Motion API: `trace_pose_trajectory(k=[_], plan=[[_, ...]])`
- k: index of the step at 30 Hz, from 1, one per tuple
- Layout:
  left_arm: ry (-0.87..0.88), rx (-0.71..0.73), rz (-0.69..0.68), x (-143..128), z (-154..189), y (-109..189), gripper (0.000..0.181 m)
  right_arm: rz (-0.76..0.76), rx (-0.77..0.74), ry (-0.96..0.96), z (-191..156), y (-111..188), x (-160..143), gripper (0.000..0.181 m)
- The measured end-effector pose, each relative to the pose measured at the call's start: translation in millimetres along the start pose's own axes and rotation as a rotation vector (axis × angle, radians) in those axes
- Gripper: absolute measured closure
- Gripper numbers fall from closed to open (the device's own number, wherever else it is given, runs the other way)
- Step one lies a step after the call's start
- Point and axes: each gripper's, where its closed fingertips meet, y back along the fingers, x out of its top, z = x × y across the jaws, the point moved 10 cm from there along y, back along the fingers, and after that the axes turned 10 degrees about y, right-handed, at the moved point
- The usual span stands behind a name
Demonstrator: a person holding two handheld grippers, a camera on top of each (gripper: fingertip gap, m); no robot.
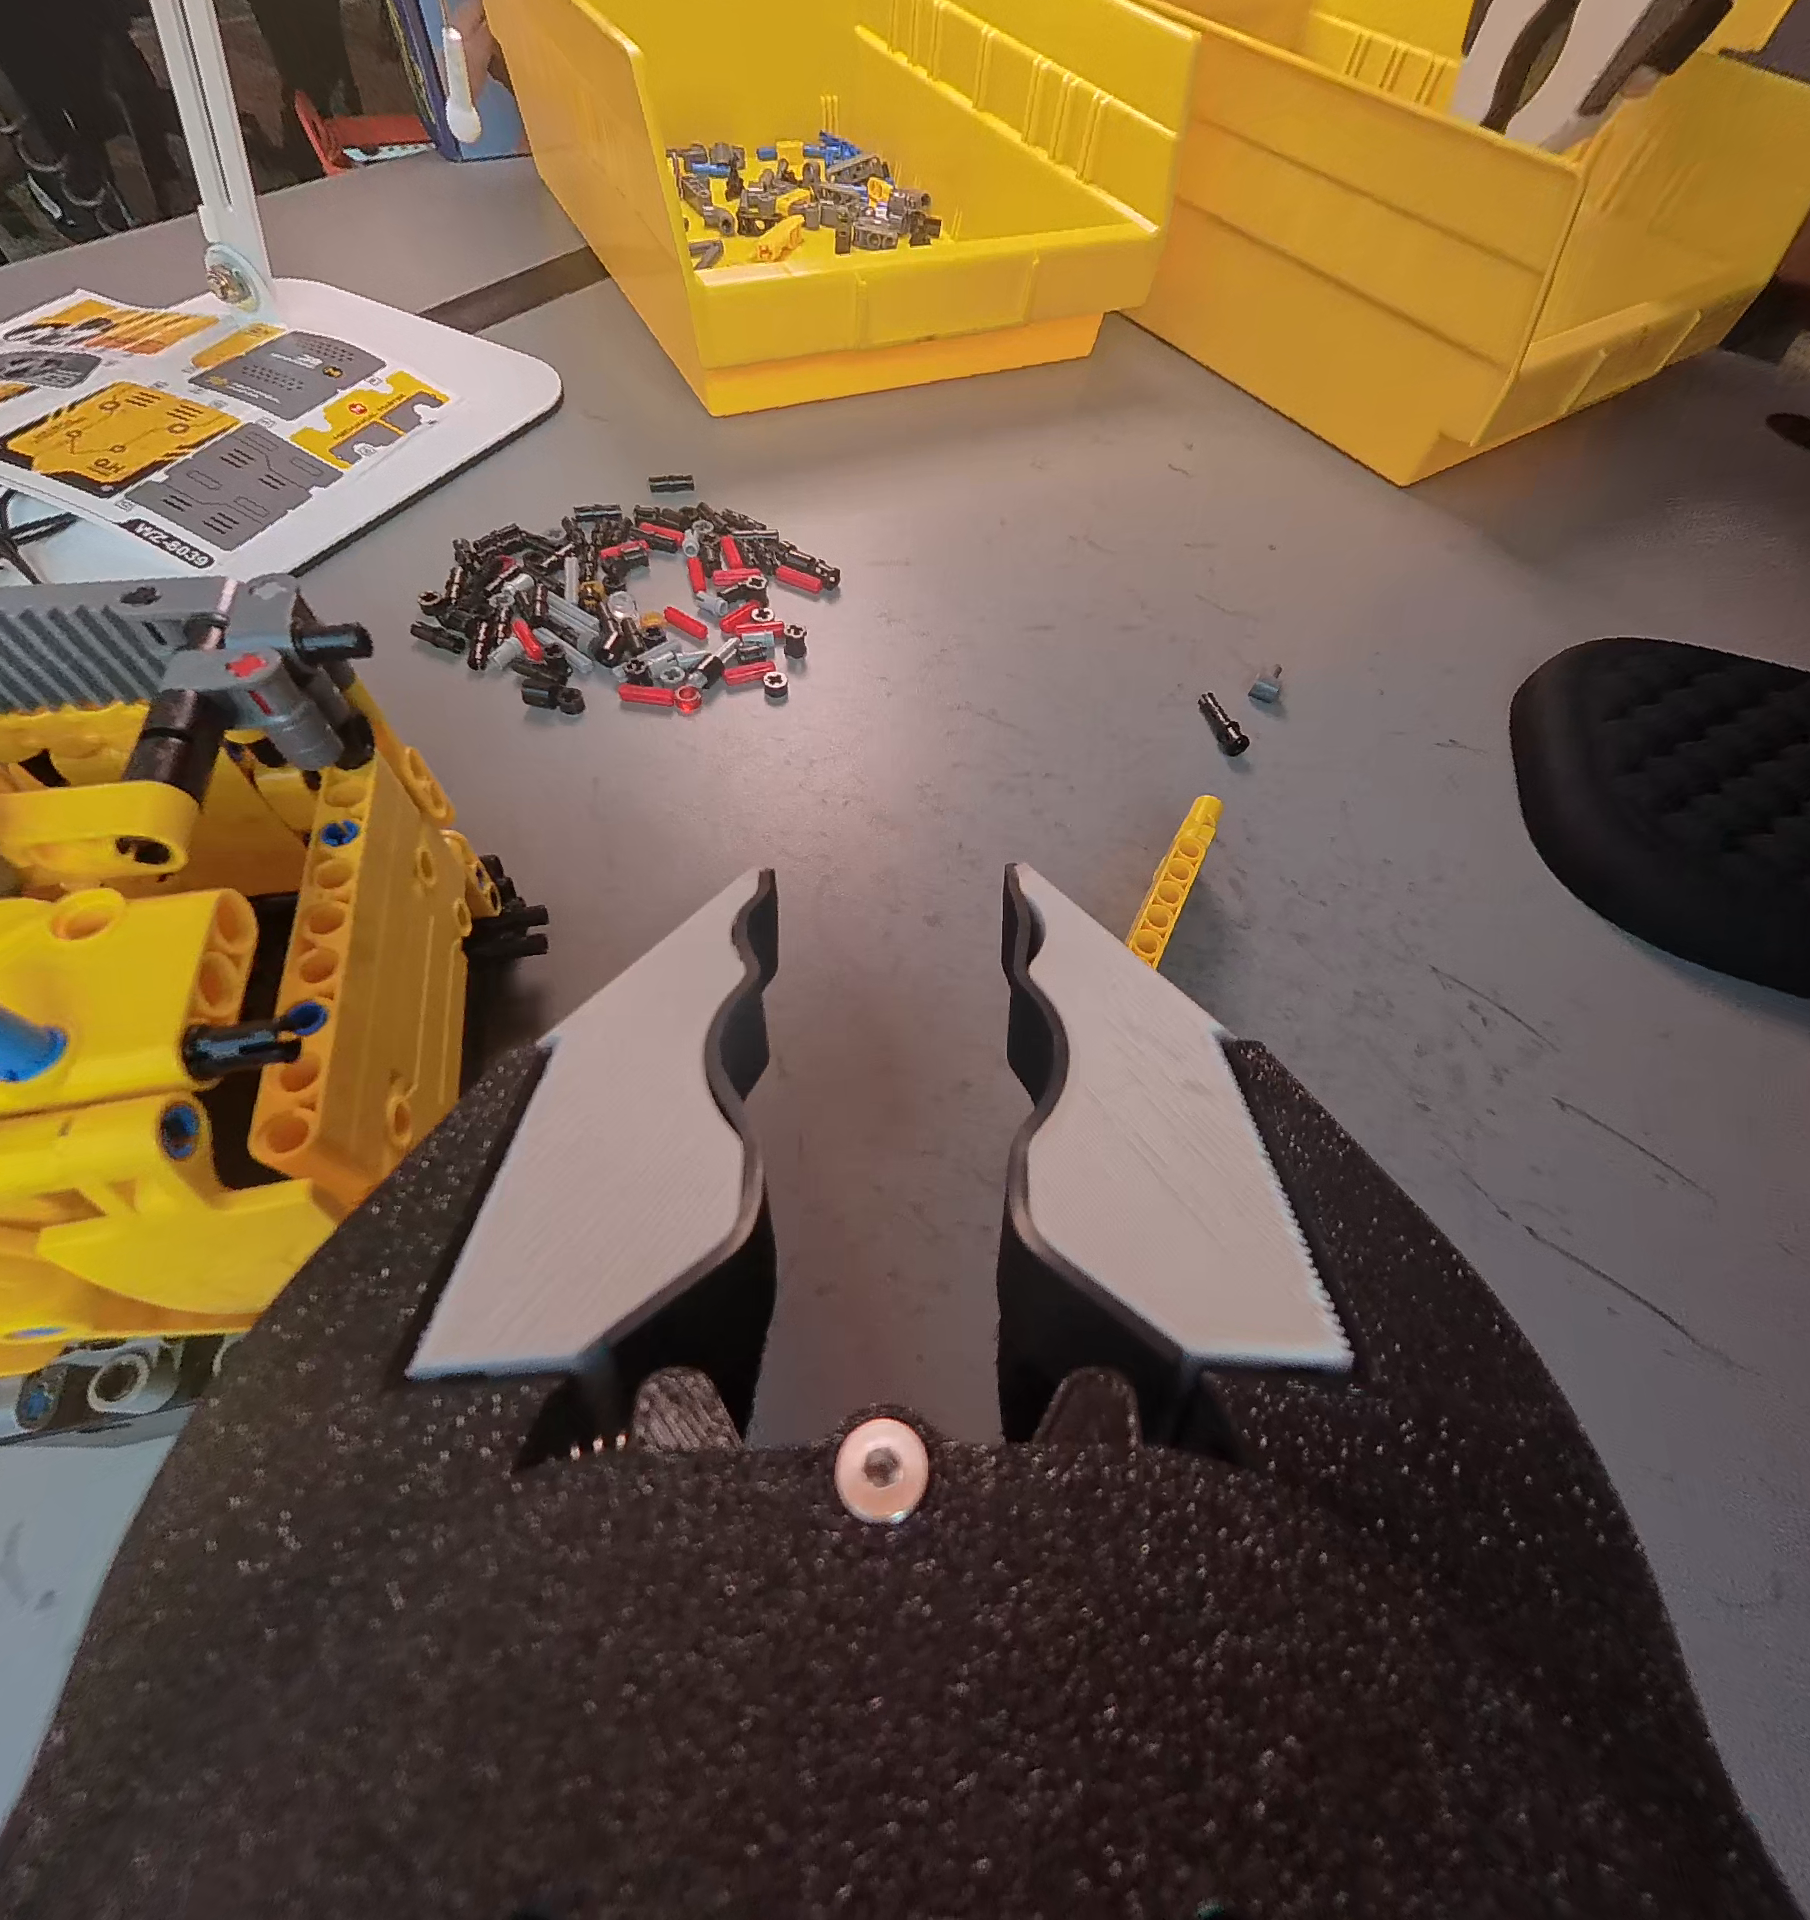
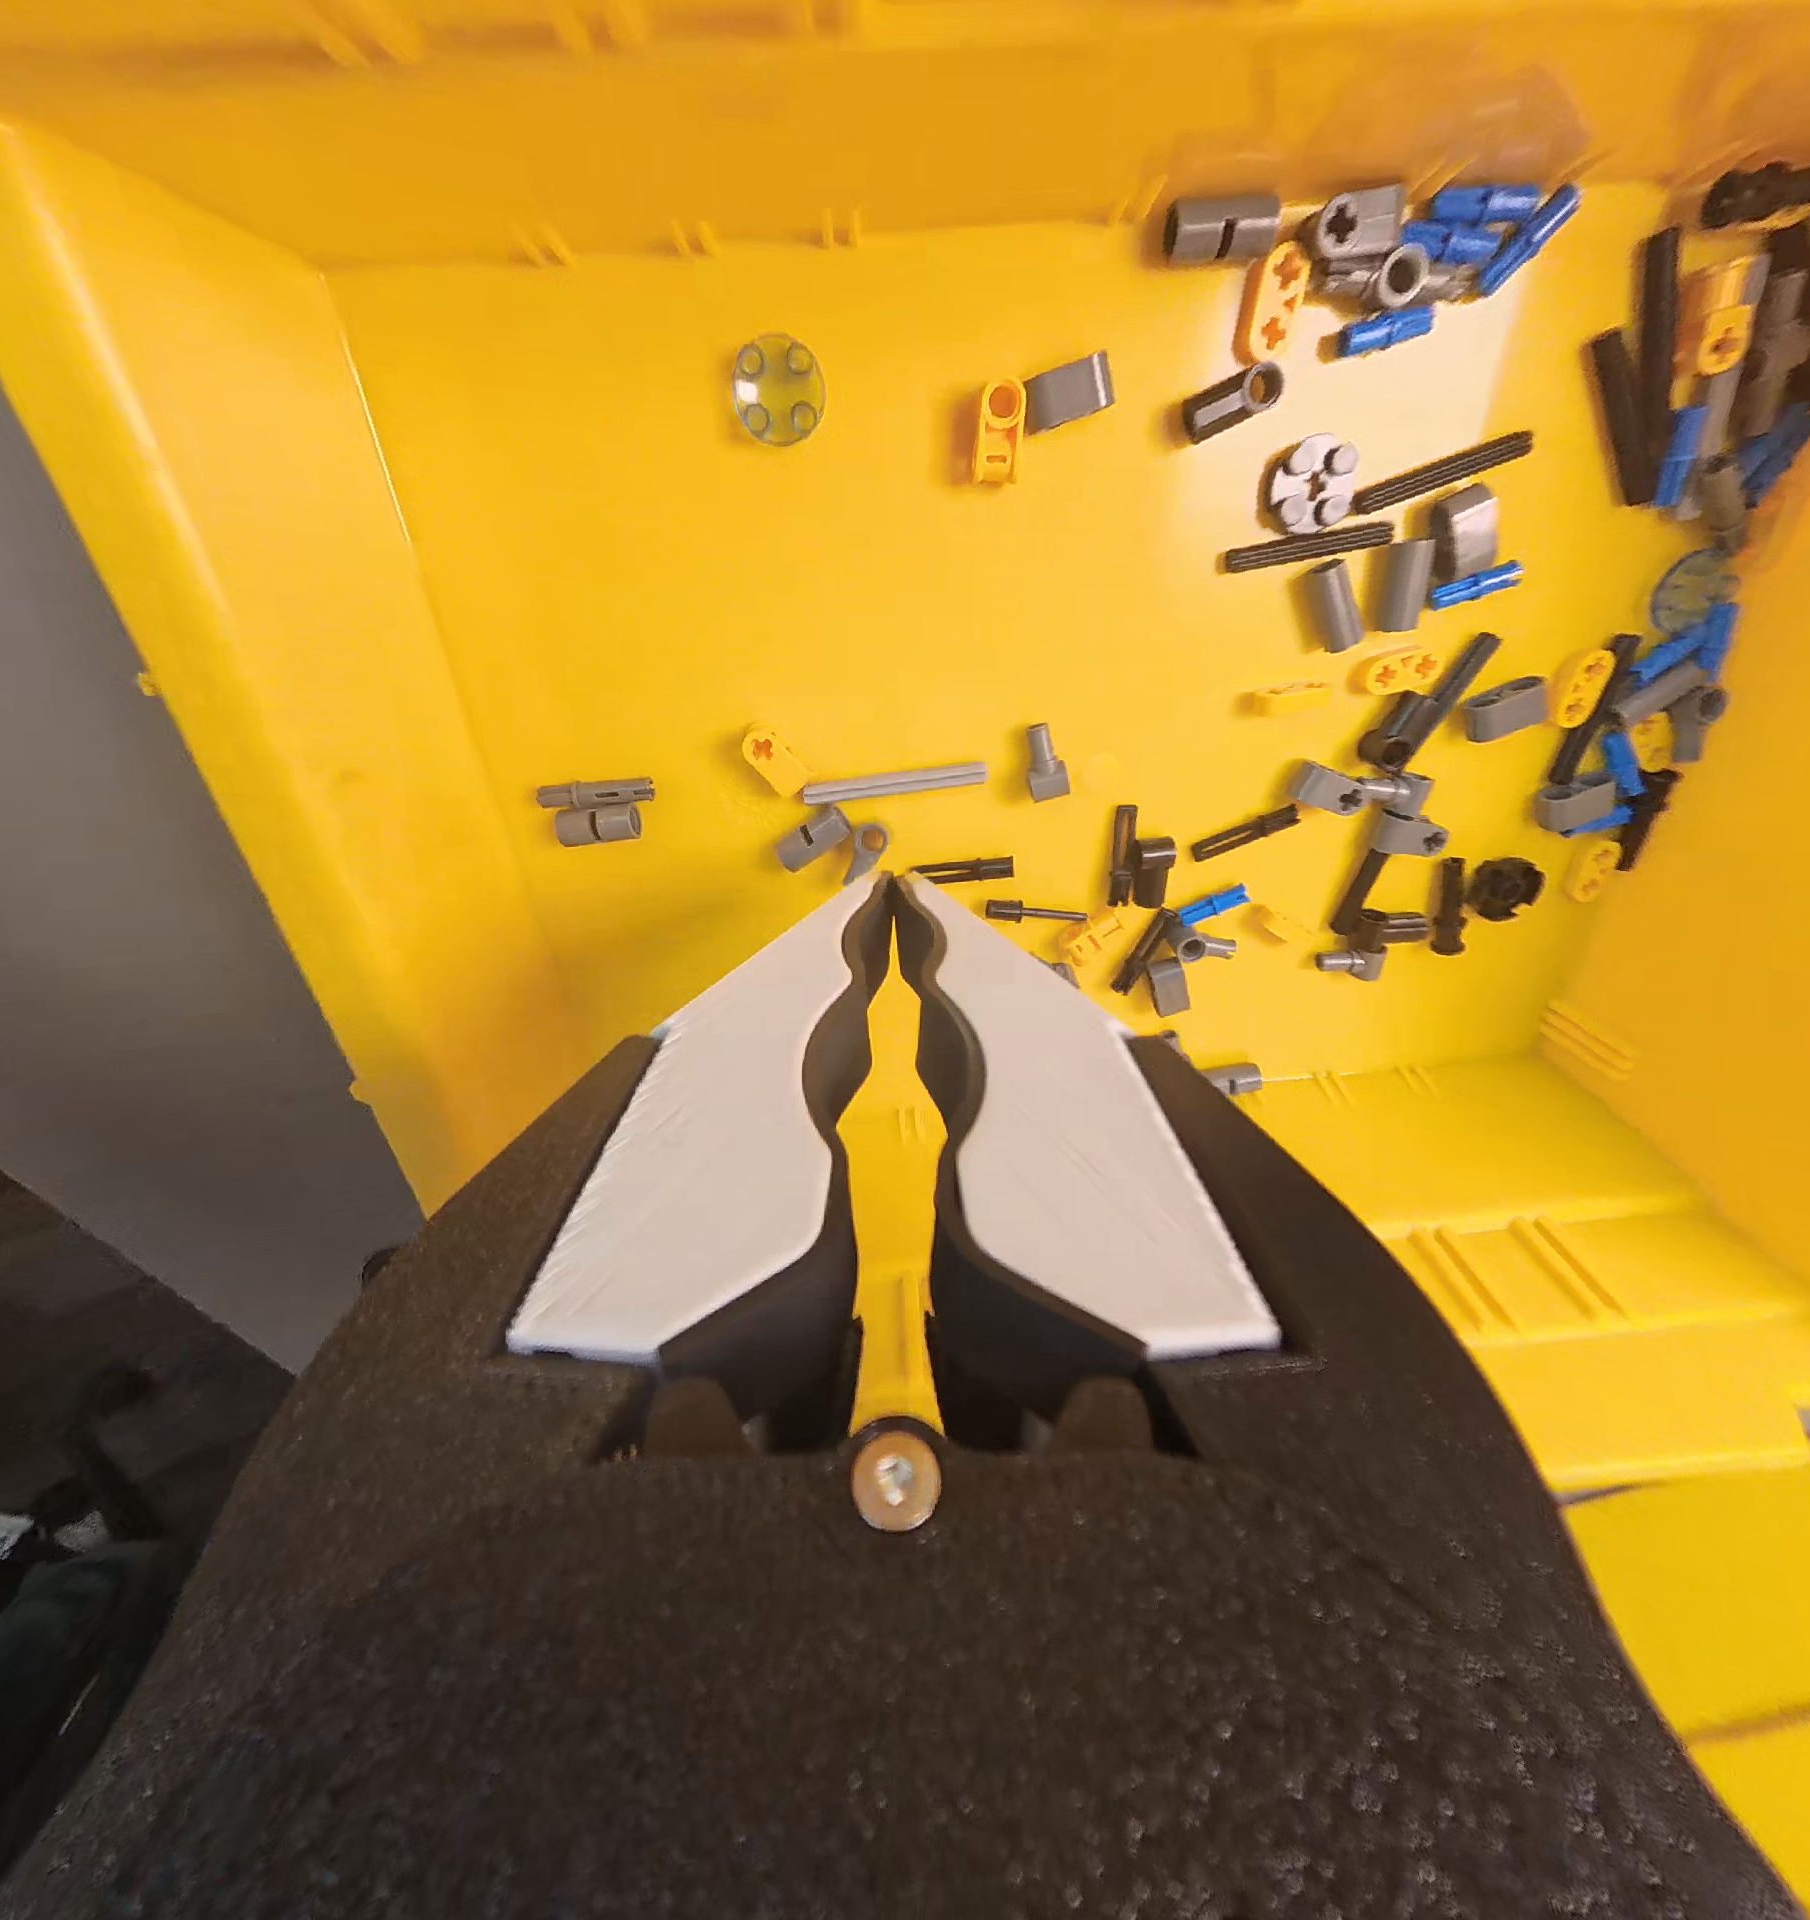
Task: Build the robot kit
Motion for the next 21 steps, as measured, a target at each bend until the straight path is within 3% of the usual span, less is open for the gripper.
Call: trace_pose_trajectory(k=[4, 9, 21], plan=[[0.001, -0.008, 0.002, 0.0, 0.2, 0.4, 0.138, 0.059, -0.038, 0.005, -6.6, 20.9, 8.9, 0.181], [-0.011, -0.014, 0.001, -1.4, 2.1, 2.6, 0.138, -0.082, 0.014, 0.007, -12.3, -10.2, -1.8, 0.171], [-0.005, -0.014, -0.004, -1.8, 1.6, 2.7, 0.138, -0.073, 0.026, 0.014, -10.6, -28.2, -4.2, 0.167]])
